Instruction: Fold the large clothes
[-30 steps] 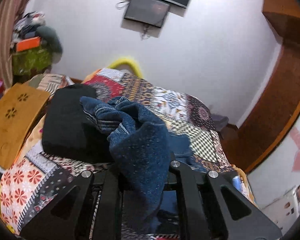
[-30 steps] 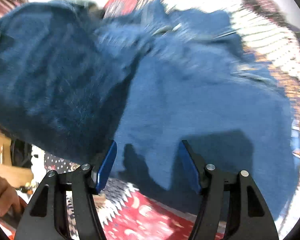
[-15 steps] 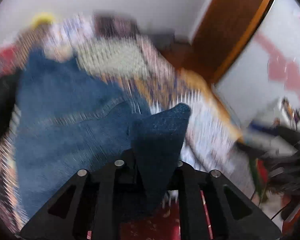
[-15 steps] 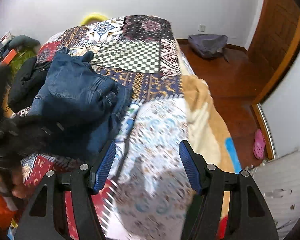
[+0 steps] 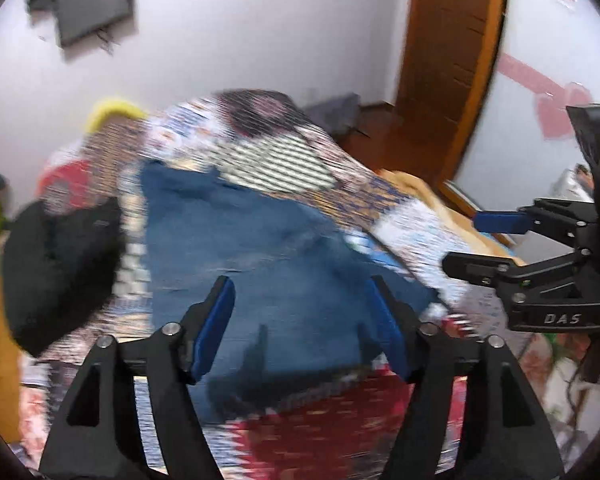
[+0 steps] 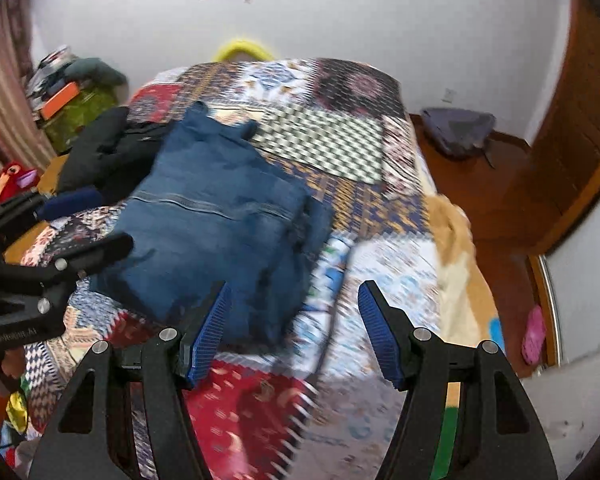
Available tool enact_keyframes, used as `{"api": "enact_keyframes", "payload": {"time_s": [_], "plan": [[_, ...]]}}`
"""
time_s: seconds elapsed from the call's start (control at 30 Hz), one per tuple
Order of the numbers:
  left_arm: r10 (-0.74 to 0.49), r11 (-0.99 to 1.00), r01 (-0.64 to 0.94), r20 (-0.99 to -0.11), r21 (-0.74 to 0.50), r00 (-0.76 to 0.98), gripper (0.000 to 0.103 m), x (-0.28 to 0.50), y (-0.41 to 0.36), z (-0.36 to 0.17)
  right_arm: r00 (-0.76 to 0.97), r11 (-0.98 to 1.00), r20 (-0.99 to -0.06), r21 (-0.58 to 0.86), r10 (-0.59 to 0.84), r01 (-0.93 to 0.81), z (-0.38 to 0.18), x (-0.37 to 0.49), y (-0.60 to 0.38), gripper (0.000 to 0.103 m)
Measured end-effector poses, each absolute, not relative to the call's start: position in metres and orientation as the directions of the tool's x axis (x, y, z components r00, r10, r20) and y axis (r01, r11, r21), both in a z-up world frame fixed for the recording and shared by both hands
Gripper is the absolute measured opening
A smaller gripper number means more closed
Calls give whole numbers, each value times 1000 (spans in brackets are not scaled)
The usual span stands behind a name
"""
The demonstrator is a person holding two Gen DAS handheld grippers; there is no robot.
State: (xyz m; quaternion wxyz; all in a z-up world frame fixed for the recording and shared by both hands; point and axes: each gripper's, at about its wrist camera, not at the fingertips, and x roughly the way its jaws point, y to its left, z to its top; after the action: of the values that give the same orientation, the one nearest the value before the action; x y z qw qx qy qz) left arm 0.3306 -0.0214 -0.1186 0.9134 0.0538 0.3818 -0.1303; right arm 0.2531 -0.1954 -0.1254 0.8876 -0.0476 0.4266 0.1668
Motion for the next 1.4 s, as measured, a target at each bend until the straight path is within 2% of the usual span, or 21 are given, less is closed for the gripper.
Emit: {"api": "enact_keyframes", "payload": {"time_s": [0.1,0.4,0.53,0.67,1.03,1.23,1.4], "plan": [[-111,978,204,-710,47,695,80,335,7,-125,571,922,-773,43,275,-384,-128,259,-173,62],[-30,996,90,-828,24,560,82,341,63,-195,430,923,-869,75,246,-377,-187,276,-164,62],[-67,997,74,-840,-32,538,85,335,71,-212,373,937,-886,162,277,-309,-208,279,-189,73],[-63,997,79,-837,-24,544,87,331,67,-213,341,933,-883,237,323,-271,-207,280,-202,73],[-23,994,98,-803,44,596,87,340,72,-173,420,919,-838,219,349,-328,-161,301,-180,73],[-32,998,59,-792,6,610,87,363,89,-164,428,913,-829,220,360,-343,-162,328,-167,73],[-111,994,57,-825,-95,554,87,387,101,-184,371,926,-867,225,332,-303,-191,349,-168,73]]}}
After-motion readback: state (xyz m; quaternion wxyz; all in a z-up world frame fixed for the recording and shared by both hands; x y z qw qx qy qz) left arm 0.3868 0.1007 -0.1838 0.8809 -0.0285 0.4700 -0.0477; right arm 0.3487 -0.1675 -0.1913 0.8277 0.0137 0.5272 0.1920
